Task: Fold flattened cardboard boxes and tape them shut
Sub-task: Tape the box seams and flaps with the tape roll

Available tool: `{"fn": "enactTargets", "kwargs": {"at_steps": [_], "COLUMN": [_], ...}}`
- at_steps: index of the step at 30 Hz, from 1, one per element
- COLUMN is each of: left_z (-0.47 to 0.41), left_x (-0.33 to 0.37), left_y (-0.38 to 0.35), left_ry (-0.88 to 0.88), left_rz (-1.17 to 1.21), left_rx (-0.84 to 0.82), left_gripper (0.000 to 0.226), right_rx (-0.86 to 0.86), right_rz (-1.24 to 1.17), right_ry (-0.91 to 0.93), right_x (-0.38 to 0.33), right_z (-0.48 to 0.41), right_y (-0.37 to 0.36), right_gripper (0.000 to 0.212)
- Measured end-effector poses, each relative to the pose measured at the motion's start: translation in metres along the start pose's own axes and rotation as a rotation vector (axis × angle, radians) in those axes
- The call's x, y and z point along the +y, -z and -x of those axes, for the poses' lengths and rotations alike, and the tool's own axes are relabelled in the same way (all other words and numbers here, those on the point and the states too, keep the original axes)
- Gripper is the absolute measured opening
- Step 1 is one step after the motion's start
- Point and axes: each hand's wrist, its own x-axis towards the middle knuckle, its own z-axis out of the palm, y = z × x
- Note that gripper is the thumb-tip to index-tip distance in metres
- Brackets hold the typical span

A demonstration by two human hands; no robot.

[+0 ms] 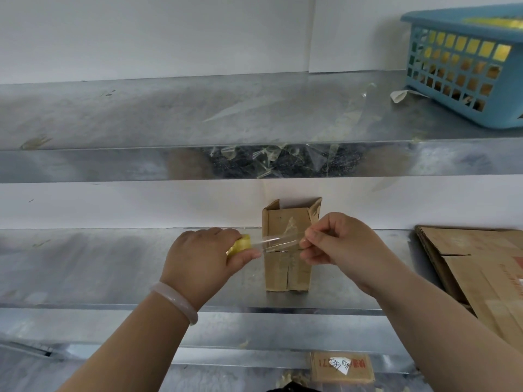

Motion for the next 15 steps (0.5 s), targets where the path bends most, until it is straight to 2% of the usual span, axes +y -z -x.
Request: {"fn": "enactTargets", "kwargs": {"at_steps": [4,6,8,9,15], "left_z": [-0.002,-0.002,-0.001,0.000,-0.005], "left_x": [0.000,-0.004,-0.010,-0.012,-0.013], "left_y": [-0.005,-0.005,-0.003,-0.003,-0.016], "left_ry": [-0.021,-0.032,-0.018,-0.035,-0.125], "left_rz": [0.020,0.178,0.363,0.383,-0.002], "left_rx": [0.033,-0.001,-0.050,-0.048,0.077], "left_gripper": [0.062,0.059,0.053,0.049,0.054], "right_rx": [0.055,0.113,0.115,0.103,0.129], "right_rz": [0.047,0.027,0.037,0.061,0.110], "right_ry": [0.006,0.006,0.010,0.012,-0.001], "right_x": [0.005,0.007,0.009,0.009,0.016], "right_z": [0.000,-0.002,-0.001,0.000,0.000], "right_y": [0.005,0.014,0.020,0.022,0.024], "right_gripper": [0.008,0.010,0.011,0.011,0.014]}}
